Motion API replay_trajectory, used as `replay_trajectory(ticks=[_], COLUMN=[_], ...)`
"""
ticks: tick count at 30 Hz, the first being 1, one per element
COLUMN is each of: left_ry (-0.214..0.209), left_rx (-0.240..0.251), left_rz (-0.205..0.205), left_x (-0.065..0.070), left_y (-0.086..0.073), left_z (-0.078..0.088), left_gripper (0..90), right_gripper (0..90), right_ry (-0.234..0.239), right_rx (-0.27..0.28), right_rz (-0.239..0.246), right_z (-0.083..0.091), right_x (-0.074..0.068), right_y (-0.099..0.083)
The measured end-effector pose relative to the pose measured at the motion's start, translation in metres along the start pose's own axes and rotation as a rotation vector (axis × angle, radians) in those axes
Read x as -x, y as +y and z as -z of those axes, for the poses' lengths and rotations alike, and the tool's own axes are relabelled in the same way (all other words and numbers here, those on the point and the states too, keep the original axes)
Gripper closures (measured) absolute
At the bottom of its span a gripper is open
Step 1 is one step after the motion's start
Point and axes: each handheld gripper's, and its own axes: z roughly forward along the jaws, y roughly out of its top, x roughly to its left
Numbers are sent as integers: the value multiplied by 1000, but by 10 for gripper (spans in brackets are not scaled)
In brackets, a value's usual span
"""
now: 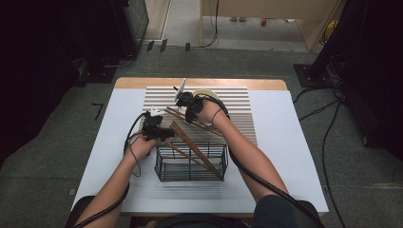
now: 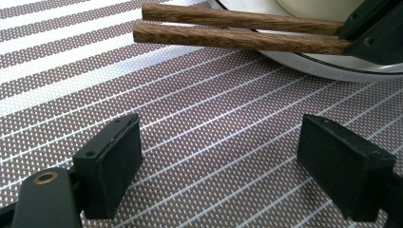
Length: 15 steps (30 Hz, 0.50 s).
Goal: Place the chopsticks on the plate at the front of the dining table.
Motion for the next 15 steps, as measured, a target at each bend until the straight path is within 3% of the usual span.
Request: replay_trajectory(ticks=[15], left_ry=[0], left_rx=[2], left_rz=[-3], left_x=[0], left_y=[0], left_z=[0], left_gripper=[153], right_gripper=[836], right_ry=[2], right_rx=[11], right_rz=[-12], right_z=[1], right_x=[1], right_y=[0])
